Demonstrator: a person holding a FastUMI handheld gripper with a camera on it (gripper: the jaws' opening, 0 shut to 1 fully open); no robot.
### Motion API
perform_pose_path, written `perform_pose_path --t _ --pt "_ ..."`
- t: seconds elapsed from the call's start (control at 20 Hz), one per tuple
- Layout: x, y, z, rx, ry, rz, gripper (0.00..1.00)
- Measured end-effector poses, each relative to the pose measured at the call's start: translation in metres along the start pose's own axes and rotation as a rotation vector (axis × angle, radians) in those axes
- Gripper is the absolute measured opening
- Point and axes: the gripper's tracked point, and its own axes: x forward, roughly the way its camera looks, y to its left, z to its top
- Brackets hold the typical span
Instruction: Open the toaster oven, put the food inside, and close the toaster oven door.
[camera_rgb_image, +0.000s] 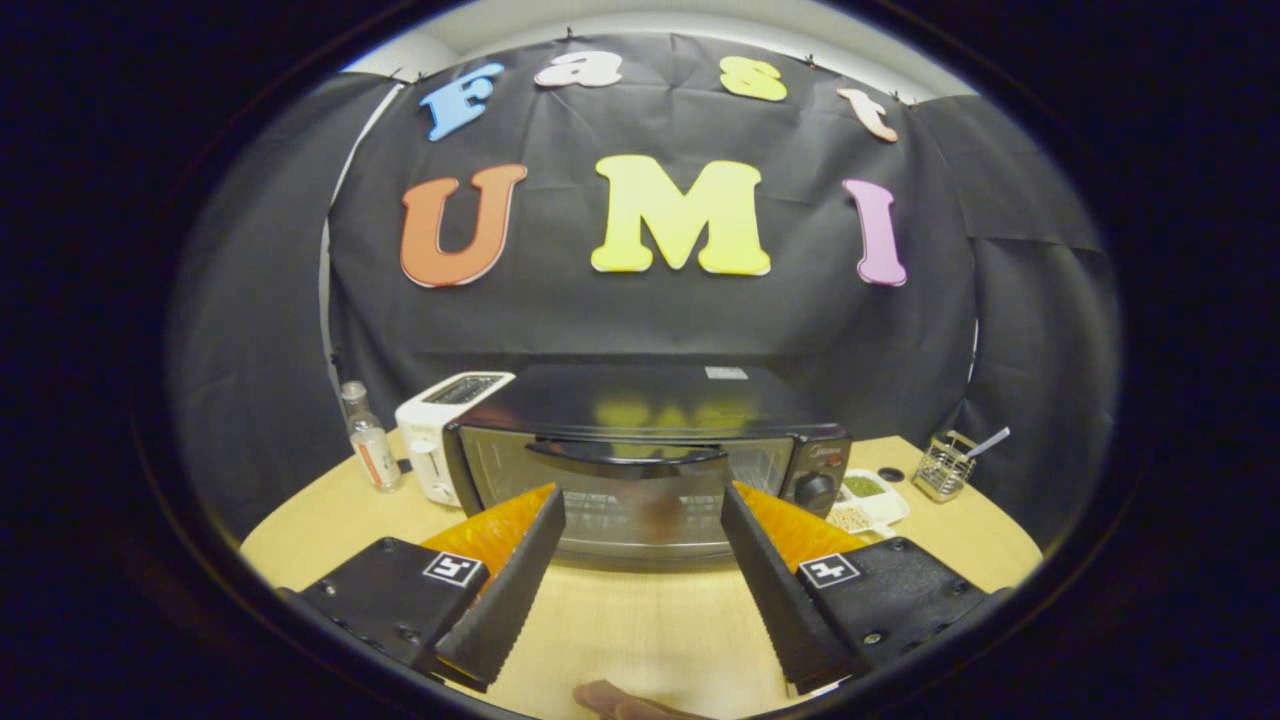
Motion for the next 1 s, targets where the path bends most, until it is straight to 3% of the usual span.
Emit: perform_pose_path --t 0.3,0.45,0.6,0.75,1.0 --pt "-0.133 -0.004 0.083 -0.097 -0.185 0.012 1.0" --pt "-0.184 -0.013 0.113 -0.08 -0.245 -0.012 1.0" --pt "-0.23 -0.02 0.131 -0.053 -0.274 -0.005 1.0" --pt "-0.267 -0.036 0.136 -0.055 -0.308 -0.051 1.0" --pt "-0.297 -0.046 0.133 -0.021 -0.335 -0.084 1.0"
